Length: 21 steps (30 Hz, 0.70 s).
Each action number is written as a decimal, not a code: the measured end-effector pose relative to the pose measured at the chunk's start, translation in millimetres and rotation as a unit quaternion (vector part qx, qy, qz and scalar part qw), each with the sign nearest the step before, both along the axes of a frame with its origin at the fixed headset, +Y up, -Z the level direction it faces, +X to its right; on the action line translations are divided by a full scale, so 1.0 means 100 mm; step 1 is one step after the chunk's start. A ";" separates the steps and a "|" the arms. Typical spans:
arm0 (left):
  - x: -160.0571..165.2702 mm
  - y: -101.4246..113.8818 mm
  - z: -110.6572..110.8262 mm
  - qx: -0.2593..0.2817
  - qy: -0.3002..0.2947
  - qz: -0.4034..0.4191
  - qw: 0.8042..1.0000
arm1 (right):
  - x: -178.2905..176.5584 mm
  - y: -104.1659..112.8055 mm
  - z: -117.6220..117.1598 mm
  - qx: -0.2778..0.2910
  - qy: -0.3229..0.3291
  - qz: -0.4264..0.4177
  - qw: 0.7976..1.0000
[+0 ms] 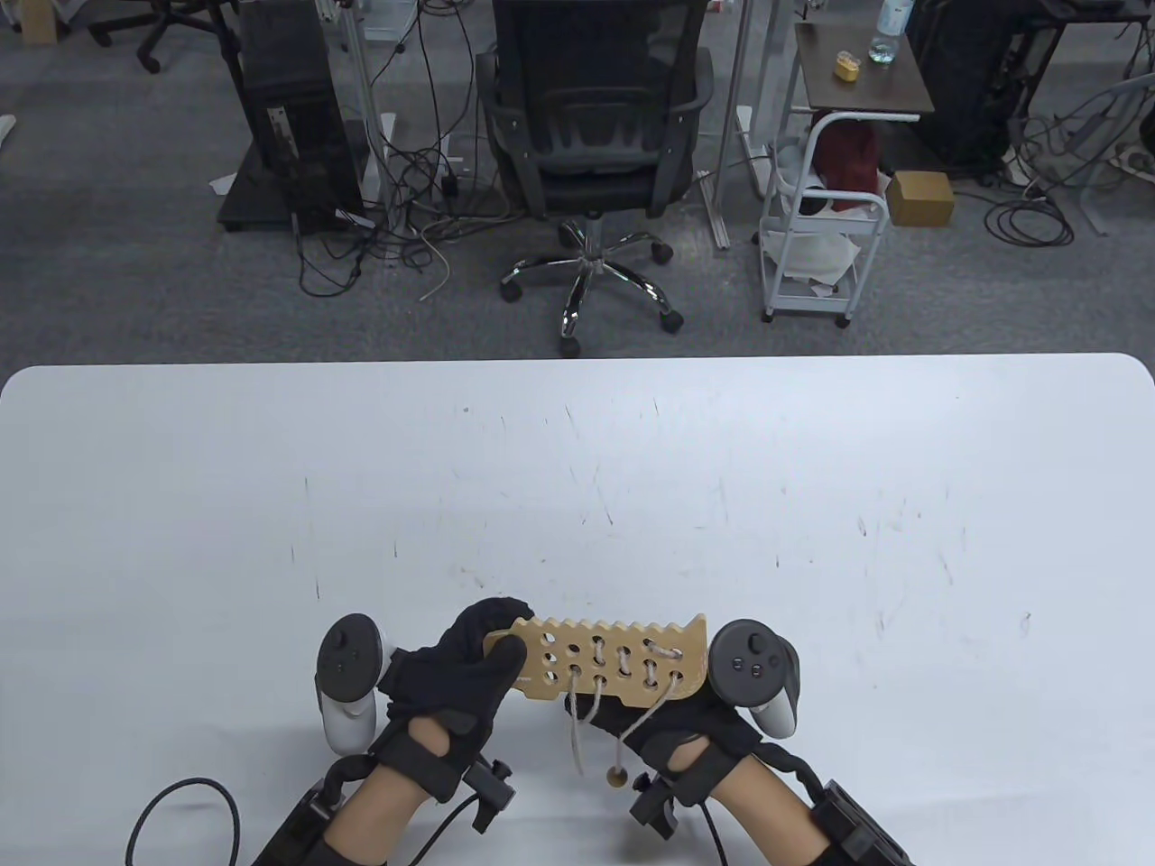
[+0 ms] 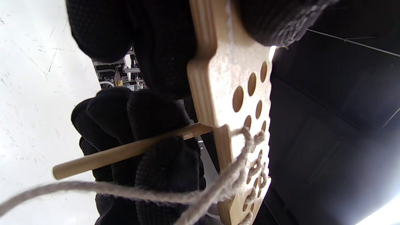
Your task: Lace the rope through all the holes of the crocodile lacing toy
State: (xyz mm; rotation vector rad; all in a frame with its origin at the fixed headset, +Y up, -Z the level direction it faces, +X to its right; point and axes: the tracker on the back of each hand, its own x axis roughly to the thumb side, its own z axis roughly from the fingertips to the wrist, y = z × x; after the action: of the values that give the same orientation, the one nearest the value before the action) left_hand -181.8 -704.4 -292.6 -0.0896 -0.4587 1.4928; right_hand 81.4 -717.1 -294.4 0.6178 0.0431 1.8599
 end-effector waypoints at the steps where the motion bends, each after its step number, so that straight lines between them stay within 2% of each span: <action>1: 0.00 0.00 0.00 0.000 0.001 0.000 1.000 | 0.01 0.00 0.00 0.001 -0.003 0.002 1.000; 21: -0.14 0.01 -0.06 -0.010 0.038 0.008 0.999 | 0.26 0.09 -0.12 0.009 -0.075 -0.012 0.997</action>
State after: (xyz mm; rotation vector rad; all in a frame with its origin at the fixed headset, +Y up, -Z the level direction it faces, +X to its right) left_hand -195.8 -703.8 -298.8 -0.0442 -0.3842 1.5109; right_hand 107.8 -707.9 -306.2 0.4884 -0.0792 1.8807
